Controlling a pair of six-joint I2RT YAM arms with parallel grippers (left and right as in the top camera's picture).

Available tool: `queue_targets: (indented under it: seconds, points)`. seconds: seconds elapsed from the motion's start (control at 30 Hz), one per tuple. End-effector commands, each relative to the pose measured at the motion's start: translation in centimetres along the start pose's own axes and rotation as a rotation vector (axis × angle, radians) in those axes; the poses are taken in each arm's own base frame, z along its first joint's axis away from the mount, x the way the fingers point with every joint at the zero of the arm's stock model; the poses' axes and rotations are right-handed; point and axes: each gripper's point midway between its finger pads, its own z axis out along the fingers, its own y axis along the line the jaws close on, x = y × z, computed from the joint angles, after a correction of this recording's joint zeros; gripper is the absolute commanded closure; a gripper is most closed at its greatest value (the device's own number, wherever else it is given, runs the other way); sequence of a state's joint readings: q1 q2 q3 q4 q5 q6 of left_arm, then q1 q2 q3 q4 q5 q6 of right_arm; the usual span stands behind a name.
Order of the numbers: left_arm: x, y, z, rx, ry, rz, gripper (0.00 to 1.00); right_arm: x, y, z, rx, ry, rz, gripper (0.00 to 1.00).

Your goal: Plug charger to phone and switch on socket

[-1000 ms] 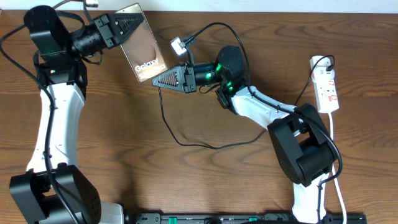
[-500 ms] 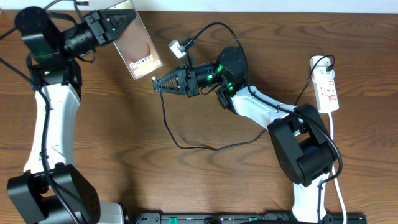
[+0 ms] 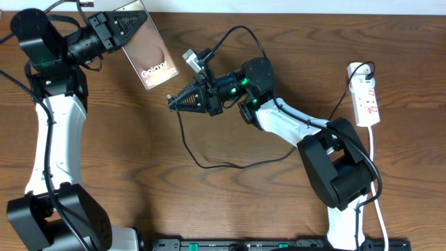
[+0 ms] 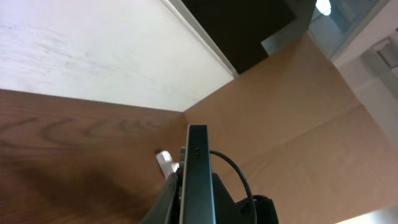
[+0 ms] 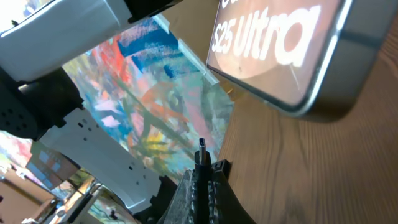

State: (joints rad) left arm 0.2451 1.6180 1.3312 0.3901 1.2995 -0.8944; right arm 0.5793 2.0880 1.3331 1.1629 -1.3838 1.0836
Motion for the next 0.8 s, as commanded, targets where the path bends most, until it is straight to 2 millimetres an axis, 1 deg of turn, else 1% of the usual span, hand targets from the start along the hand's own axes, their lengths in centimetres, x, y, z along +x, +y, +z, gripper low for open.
queue_targets:
  seconds: [0.0, 0.3, 0.77]
  points:
    - [0.4, -0.6, 0.0, 0.024, 0.027, 0.0, 0.93, -1.0, 0.6, 0.2, -0.003, -0.01, -0.056, 0.99]
    - [1.1, -1.1, -0.1, 0.049, 0.064, 0.007, 0.93, -1.7, 0.2, -0.1, 0.021, -0.051, -0.056, 0.99]
    - [1.9, -1.7, 1.2, 0.072, 0.091, 0.052, 0.93, -1.9, 0.1, 0.0, 0.028, -0.065, -0.055, 0.99]
